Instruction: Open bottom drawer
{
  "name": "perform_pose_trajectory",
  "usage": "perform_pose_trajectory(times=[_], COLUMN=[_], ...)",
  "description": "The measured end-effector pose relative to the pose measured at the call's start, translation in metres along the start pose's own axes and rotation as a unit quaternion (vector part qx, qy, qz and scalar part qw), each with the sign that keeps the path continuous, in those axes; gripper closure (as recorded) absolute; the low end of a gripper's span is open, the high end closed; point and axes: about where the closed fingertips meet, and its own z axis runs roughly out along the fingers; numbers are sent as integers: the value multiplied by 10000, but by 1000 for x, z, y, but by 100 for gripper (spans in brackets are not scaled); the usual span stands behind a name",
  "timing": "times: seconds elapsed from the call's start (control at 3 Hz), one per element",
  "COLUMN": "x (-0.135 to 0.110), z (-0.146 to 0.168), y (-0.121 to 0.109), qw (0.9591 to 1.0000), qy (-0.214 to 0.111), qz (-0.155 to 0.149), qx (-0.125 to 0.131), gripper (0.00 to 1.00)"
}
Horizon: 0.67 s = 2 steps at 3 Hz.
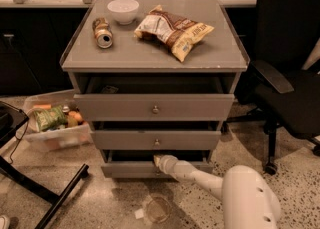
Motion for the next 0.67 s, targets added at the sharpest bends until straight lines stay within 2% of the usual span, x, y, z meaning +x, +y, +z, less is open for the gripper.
perform_pose_trajectory(times=[0.33, 0.67], x=[0, 16], z=[-2, -18], y=[1, 5], qw=[10000, 9991], qy=[22, 335], qz=[0, -273], qx=[-2, 5], gripper=[100, 100])
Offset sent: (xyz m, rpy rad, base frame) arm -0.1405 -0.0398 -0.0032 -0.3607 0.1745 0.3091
